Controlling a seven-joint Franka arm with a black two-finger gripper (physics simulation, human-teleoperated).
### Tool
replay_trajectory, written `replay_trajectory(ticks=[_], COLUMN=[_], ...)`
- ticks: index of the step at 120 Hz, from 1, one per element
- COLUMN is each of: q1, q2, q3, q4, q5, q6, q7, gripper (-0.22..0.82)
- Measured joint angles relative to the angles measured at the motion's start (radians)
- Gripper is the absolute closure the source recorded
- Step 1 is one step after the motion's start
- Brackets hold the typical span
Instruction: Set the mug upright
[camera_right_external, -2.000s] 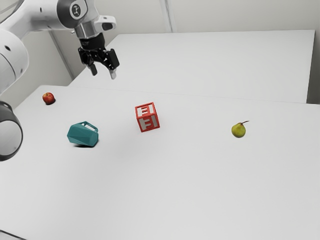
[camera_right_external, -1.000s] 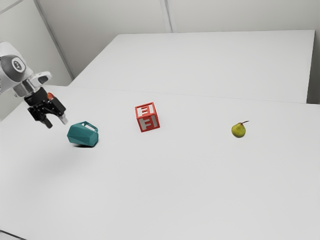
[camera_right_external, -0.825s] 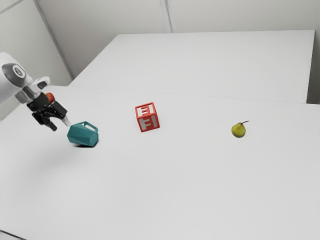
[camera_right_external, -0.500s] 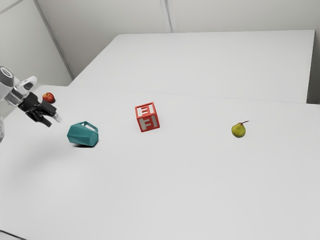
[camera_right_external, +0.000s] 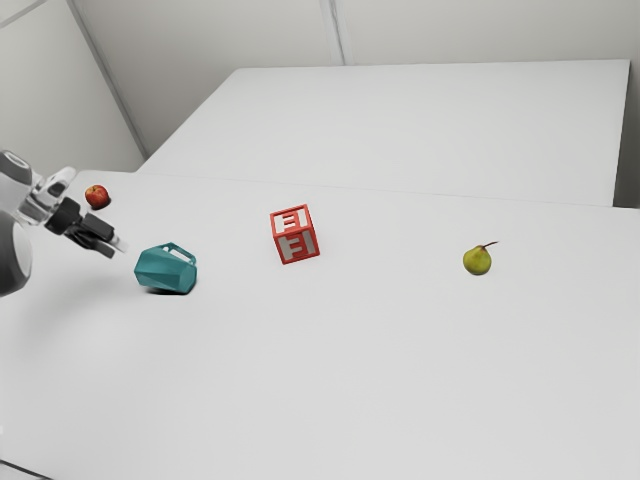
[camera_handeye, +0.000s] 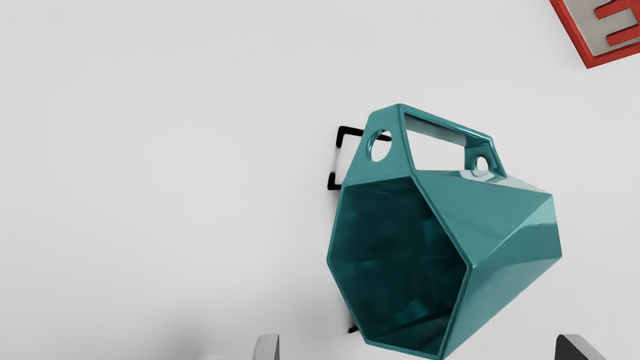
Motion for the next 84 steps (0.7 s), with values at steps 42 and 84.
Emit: replay_trajectory(ticks=[42,84], q1=[0.015,0.019], q2=[0.045,0.064], q3=[0.000,0.000], q4=[-0.007,-0.050], q5=[-0.186,-0.249], q6=[-0.129,-0.245], q7=[0.081,0.088], gripper=[0.00,0.00])
